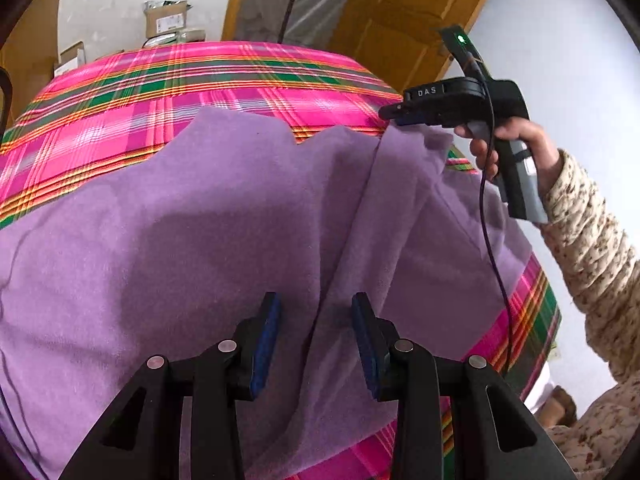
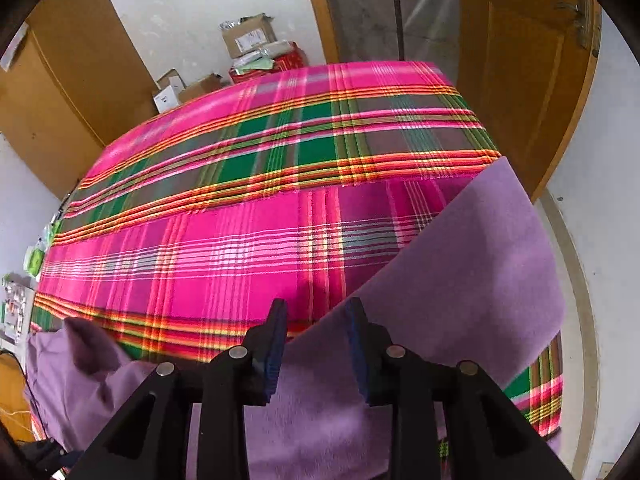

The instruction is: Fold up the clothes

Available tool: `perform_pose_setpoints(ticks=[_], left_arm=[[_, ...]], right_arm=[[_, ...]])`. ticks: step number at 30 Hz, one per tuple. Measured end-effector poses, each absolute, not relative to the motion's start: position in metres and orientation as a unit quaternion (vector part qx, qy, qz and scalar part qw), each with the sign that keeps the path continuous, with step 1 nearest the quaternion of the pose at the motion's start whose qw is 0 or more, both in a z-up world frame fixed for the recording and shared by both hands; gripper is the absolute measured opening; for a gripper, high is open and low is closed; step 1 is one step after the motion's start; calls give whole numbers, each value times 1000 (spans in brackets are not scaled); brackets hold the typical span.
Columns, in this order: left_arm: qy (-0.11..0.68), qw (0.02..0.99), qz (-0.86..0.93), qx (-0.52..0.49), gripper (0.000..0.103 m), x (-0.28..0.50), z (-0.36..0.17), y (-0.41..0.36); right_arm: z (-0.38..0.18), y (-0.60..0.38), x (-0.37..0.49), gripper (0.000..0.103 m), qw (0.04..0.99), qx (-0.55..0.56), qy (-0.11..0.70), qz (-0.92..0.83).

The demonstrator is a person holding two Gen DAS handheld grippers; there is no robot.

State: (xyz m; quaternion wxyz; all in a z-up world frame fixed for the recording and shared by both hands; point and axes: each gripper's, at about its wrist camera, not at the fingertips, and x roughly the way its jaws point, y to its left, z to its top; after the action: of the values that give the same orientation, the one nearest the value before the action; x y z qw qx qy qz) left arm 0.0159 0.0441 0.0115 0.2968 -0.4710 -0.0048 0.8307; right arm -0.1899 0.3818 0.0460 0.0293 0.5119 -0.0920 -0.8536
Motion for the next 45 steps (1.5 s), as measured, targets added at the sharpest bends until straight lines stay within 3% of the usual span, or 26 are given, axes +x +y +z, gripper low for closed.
perform_pose_setpoints(ticks=[2, 4, 8, 18, 20, 22, 27, 34, 35, 37, 38, 41, 45], left_arm=[[2, 298, 831, -469, 38, 17, 12, 46], [7, 299, 832, -468, 38, 17, 12, 47], [9, 299, 831, -469, 38, 16, 12, 47], [10, 297, 832, -468, 38, 17, 12, 47], [5, 297, 832, -469, 38, 16, 11, 46], [4, 296, 831, -470, 38, 15, 11, 46], [8, 295, 832, -470, 38, 15, 10, 47], [17, 297, 833, -467, 38, 15, 10, 50], [18, 297, 833, -467, 38, 15, 10, 50], [19, 298, 833, -466, 38, 14, 9, 51], [19, 298, 833, -465, 38, 14, 9, 51], [23, 297, 835, -462, 38, 15, 9, 52], [32, 298, 838, -455, 28, 17, 11, 53]], right_arm=[[42, 384, -193, 28, 22, 519, -102, -848], [41, 387, -194, 8, 4, 524, -103, -846], [39, 394, -195, 0, -6, 525, -117, -843], [43, 395, -200, 4, -20, 534, -120, -837], [43, 396, -203, 15, -25, 542, -127, -830], [44, 392, -207, 34, -35, 545, -111, -830], [44, 382, -213, 36, -82, 556, -50, -825], [44, 380, -214, 33, -99, 565, -41, -818], [44, 381, -214, 29, -99, 565, -42, -818], [43, 383, -212, 7, -100, 564, -41, -819], [44, 385, -211, 5, -97, 563, -44, -820], [45, 390, -206, 4, -90, 556, -55, -824], [55, 395, -189, 3, -84, 534, -65, -839]])
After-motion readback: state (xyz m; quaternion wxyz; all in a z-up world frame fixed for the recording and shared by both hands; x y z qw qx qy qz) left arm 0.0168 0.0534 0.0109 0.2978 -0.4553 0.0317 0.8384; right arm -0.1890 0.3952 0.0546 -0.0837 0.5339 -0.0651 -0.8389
